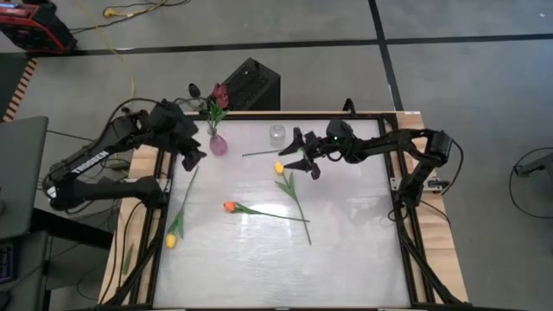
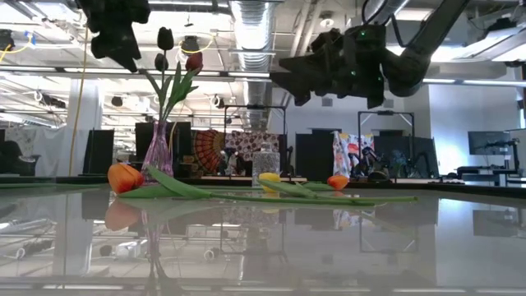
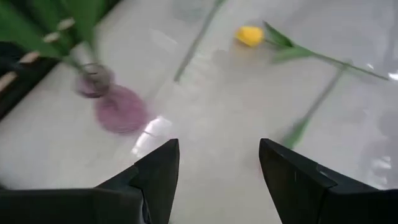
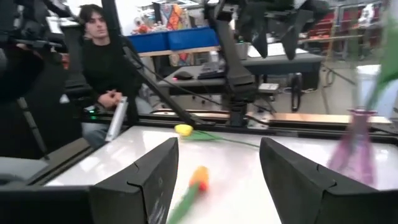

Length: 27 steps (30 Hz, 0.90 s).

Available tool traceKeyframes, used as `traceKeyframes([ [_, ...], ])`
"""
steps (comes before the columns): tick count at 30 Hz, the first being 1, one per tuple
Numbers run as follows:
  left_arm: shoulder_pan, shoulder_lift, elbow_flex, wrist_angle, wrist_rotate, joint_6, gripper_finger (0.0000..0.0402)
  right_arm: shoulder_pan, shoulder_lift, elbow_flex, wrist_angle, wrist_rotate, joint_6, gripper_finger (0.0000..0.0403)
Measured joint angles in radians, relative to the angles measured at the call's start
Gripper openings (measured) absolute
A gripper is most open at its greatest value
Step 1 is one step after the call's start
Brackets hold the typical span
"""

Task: Sort flowers into vase by color
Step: Put the right yellow flower into the transparent vase

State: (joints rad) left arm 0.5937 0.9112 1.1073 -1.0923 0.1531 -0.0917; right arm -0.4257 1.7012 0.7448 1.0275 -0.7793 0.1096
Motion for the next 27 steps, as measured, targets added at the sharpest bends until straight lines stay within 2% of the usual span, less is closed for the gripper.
traceKeyframes([
  [4, -0.142, 0.002, -0.004, 0.003, -0.073, -0.060, 0.0210, 0.080, 0.000, 0.000, -0.018, 0.032, 0.028, 0.0253],
  [7, -0.255, -0.012, -0.061, 0.030, -0.134, -0.120, 0.0210, 0.155, 0.000, 0.000, -0.066, 0.086, 0.032, 0.0253],
  [12, -0.429, -0.050, -0.198, 0.140, -0.140, -0.239, 0.0210, 0.300, 0.000, 0.000, -0.165, 0.288, 0.022, 0.0253],
  [15, -0.533, -0.069, -0.273, 0.256, -0.144, -0.266, 0.0210, 0.380, 0.000, 0.000, -0.225, 0.429, 0.018, 0.0253],
  [18, -0.630, -0.085, -0.338, 0.391, -0.193, -0.289, 0.0210, 0.439, 0.000, 0.000, -0.302, 0.559, 0.084, 0.0253],
  [23, -0.779, -0.094, -0.471, 0.679, -0.307, -0.269, 0.0210, 0.498, 0.000, 0.000, -0.427, 0.689, 0.227, 0.0253],
  [27, -0.872, -0.070, -0.618, 0.987, -0.367, -0.196, 0.0210, 0.545, 0.000, 0.034, -0.569, 0.801, 0.298, 0.0250],
])
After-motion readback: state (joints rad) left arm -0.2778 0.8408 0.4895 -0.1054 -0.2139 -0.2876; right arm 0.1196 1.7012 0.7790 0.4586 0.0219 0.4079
